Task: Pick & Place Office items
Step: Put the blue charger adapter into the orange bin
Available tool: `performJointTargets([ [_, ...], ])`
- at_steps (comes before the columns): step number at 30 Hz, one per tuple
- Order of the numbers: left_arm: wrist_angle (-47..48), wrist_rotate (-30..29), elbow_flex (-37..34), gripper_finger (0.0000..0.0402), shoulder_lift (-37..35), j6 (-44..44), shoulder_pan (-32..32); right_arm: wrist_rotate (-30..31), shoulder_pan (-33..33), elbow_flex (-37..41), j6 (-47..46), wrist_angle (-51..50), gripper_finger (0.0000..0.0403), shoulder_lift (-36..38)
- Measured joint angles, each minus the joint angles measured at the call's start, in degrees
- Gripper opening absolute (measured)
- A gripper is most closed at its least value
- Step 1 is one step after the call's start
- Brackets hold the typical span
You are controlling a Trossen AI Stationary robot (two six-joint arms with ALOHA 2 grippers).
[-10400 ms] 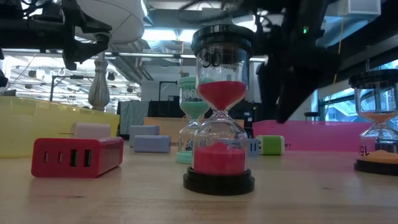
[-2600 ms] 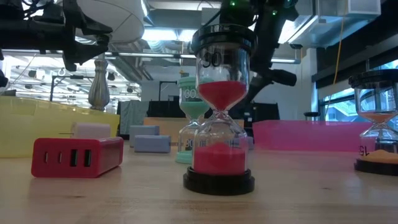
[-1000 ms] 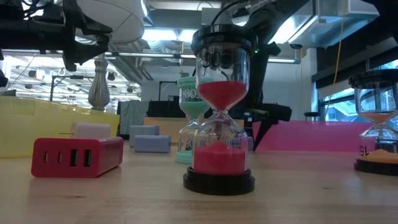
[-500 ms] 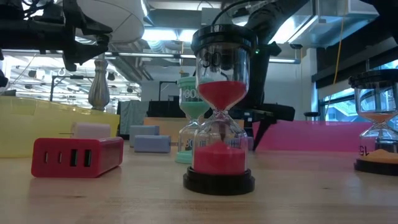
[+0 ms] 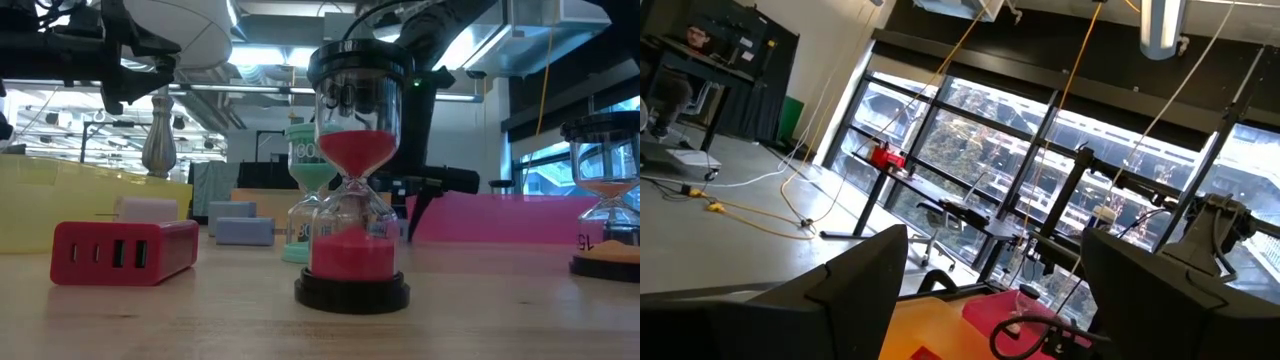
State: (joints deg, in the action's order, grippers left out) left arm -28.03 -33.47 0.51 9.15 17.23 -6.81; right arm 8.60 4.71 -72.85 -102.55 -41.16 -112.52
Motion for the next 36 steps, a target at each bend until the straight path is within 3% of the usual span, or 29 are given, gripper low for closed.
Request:
performJointTargets([
  [5, 0.0, 0.0, 0.0, 0.0294, 0.0, 0.0, 0.0, -4.0, -0.3, -0.1, -0.8, -2.2, 0.0235, 2.7],
  [11, 0.0, 0.0, 0.0, 0.0294, 0.0, 0.0, 0.0, -4.8, -0.2, -0.1, -1.0, -4.8, 0.0213, 7.9],
  [14, 0.0, 0.0, 0.0, 0.0294, 0.0, 0.0, 0.0, -2.3, -0.2, -0.1, -1.8, -4.9, 0.0213, 11.2],
  [19, 0.0, 0.0, 0.0, 0.0294, 0.0, 0.0, 0.0, 8.3, 0.4, -0.3, -5.1, -4.7, 0.0225, 15.0],
  [24, 0.0, 0.0, 0.0, 0.0294, 0.0, 0.0, 0.0, 11.4, 3.6, -3.0, -3.4, -4.1, 0.0228, 14.6],
  [36, 0.0, 0.0, 0.0, 0.0294, 0.0, 0.0, 0.0, 11.5, 9.3, -14.2, 16.1, -2.2, 0.0227, 3.7],
])
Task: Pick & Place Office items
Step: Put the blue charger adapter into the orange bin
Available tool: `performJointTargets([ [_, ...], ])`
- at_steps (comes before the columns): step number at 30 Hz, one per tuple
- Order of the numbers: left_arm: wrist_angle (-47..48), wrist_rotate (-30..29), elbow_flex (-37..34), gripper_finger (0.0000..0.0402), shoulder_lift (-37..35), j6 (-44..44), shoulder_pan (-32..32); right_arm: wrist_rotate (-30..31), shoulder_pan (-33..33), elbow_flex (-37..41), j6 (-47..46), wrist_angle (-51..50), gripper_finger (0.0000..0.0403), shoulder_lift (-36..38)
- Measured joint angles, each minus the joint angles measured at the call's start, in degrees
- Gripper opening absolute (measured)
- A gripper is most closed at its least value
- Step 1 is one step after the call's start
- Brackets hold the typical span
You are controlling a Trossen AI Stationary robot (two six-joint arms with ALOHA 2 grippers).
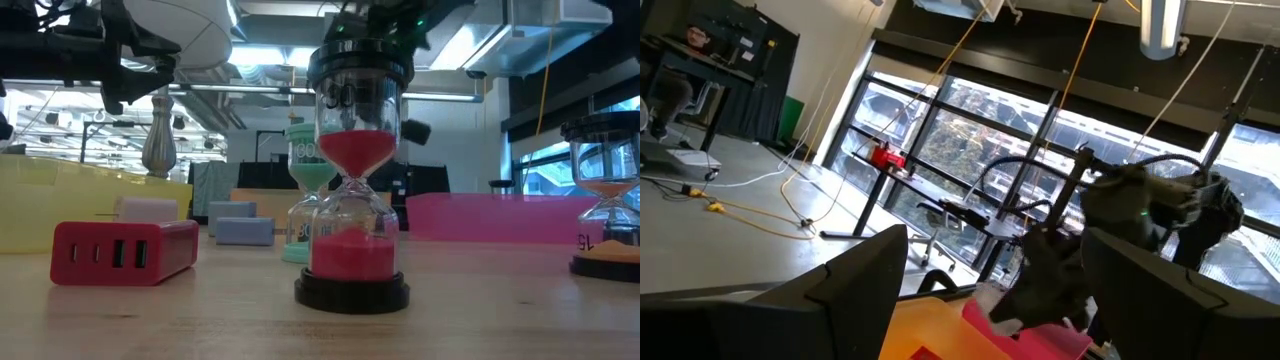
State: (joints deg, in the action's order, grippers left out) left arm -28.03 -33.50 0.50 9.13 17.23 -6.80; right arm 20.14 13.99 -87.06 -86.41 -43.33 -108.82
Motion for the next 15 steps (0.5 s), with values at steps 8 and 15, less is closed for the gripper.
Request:
performJointTargets([
  [8, 0.0, 0.0, 0.0, 0.0294, 0.0, 0.0, 0.0, -2.4, 1.8, -3.8, 15.0, 0.2, 0.0227, -8.4],
  [15, 0.0, 0.0, 0.0, 0.0294, 0.0, 0.0, 0.0, -2.6, 1.8, -4.2, 17.0, 0.2, 0.0227, -10.6],
])
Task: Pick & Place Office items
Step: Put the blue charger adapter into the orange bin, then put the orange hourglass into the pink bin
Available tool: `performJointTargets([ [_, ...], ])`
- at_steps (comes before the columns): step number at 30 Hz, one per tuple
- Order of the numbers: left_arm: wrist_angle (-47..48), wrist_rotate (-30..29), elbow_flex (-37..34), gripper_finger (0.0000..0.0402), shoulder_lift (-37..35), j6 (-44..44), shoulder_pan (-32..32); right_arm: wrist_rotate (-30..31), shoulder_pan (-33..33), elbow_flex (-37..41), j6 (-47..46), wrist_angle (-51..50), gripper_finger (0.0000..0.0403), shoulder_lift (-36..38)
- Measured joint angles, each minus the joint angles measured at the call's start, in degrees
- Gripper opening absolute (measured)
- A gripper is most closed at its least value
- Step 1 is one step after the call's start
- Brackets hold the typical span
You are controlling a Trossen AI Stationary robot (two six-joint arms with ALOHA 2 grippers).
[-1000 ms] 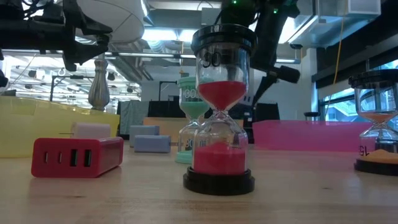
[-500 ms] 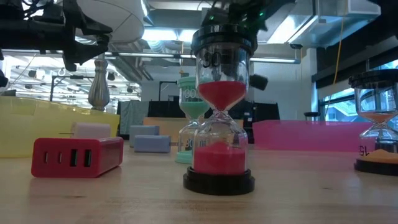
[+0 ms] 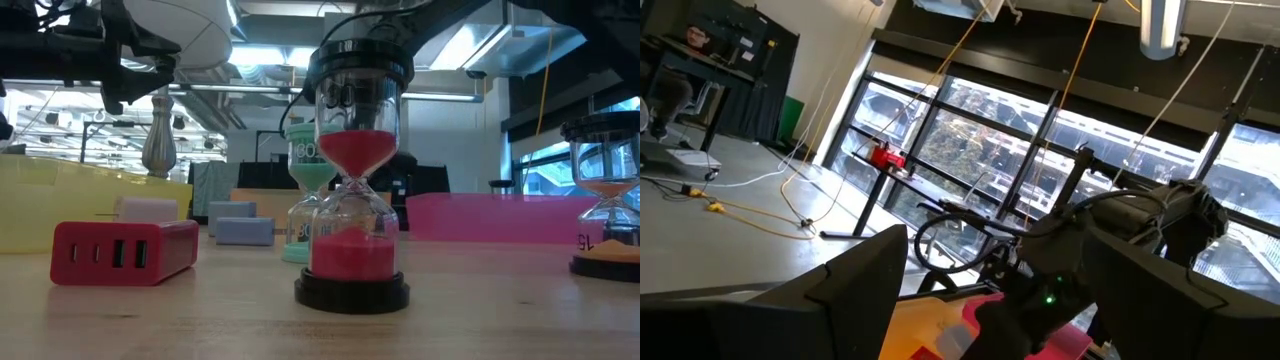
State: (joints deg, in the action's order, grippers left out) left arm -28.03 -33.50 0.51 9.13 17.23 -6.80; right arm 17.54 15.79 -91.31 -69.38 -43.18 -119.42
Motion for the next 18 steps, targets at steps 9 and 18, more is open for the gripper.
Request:
performJointTargets([
  [9, 0.0, 0.0, 0.0, 0.0294, 0.0, 0.0, 0.0, 2.6, -0.2, 0.0, 3.7, 0.2, 0.0283, 0.0],
  [18, 0.0, 0.0, 0.0, 0.0294, 0.0, 0.0, 0.0, 0.7, -0.2, 0.0, 2.7, -1.6, 0.0394, 1.4],
])
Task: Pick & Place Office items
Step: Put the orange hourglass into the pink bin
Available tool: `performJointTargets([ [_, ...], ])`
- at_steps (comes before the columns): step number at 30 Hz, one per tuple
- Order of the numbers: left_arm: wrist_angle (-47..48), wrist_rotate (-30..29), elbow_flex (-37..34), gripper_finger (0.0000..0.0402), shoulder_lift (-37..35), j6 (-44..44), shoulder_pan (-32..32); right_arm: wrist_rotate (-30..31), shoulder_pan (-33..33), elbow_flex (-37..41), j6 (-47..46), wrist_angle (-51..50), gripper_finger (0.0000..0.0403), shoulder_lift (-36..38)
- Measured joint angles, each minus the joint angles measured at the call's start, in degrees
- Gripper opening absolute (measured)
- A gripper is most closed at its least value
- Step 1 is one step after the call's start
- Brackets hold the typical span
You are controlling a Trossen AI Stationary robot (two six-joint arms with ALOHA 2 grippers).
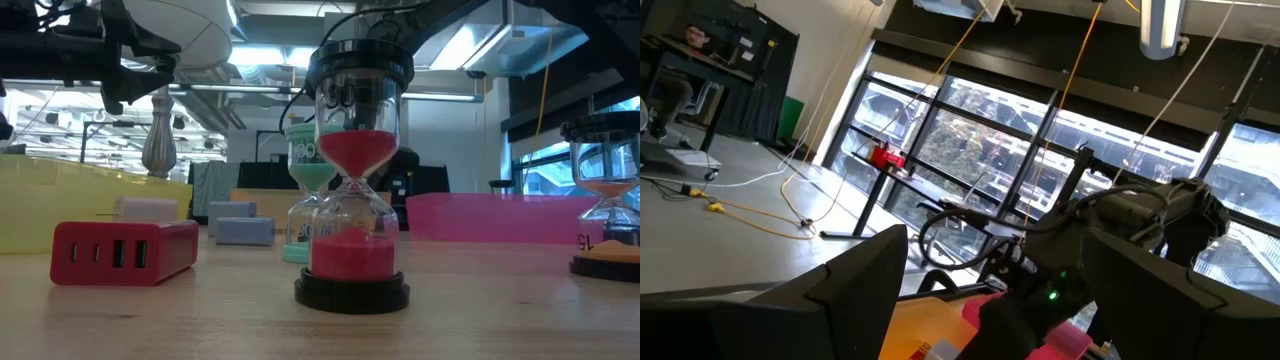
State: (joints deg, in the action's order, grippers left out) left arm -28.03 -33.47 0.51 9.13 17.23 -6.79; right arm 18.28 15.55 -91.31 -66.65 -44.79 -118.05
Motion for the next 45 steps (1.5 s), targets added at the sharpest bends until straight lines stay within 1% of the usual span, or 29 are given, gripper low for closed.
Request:
performJointTargets([
  [3, 0.0, 0.0, 0.0, 0.0294, 0.0, 0.0, 0.0, -2.6, -0.2, 0.0, 1.1, -1.7, 0.0382, 2.4],
  [7, 0.0, 0.0, 0.0, 0.0294, 0.0, 0.0, 0.0, -2.4, -0.8, 0.0, 1.3, -4.6, 0.0368, 6.6],
  [13, 0.0, 0.0, 0.0, 0.0294, 0.0, 0.0, 0.0, -3.3, -1.1, 0.0, 1.4, -7.8, 0.0366, 13.4],
  [14, 0.0, 0.0, 0.0, 0.0294, 0.0, 0.0, 0.0, -3.3, -1.1, 0.0, 2.6, -8.2, 0.0366, 14.6],
  [16, 0.0, 0.0, 0.0, 0.0294, 0.0, 0.0, 0.0, -3.7, -1.1, 0.0, 9.0, -8.9, 0.0364, 17.1],
  [21, 0.0, 0.0, 0.0, 0.0294, 0.0, 0.0, 0.0, -2.2, -1.4, 0.0, 35.0, -8.9, 0.0363, 22.2],
  [23, 0.0, 0.0, 0.0, 0.0294, 0.0, 0.0, 0.0, -2.9, -1.4, 0.0, 42.4, -8.9, 0.0363, 24.0],
  [25, 0.0, 0.0, 0.0, 0.0294, 0.0, 0.0, 0.0, -4.7, -1.4, 0.0, 46.4, -9.0, 0.0363, 25.6],
  [27, 0.0, 0.0, 0.0, 0.0294, 0.0, 0.0, 0.0, -6.2, -1.4, 0.0, 46.9, -8.8, 0.0363, 26.7],
  [29, 0.0, 0.0, 0.0, 0.0294, 0.0, 0.0, 0.0, -8.0, -1.4, 0.0, 45.6, -8.7, 0.0363, 27.3],
  [34, 0.0, 0.0, 0.0, 0.0294, 0.0, 0.0, 0.0, -11.7, -1.4, 0.0, 39.5, -5.0, 0.0364, 27.3],
  [38, 0.0, 0.0, 0.0, 0.0294, 0.0, 0.0, 0.0, -11.9, -1.4, 0.0, 35.3, 0.4, 0.0364, 26.4],
  [42, 0.0, 0.0, 0.0, 0.0294, 0.0, 0.0, 0.0, -11.8, -1.4, 0.0, 34.5, 4.7, 0.0364, 26.4],
  [45, 0.0, 0.0, 0.0, 0.0294, 0.0, 0.0, 0.0, -11.9, -1.5, 0.0, 34.5, 5.9, 0.0364, 26.5],
])
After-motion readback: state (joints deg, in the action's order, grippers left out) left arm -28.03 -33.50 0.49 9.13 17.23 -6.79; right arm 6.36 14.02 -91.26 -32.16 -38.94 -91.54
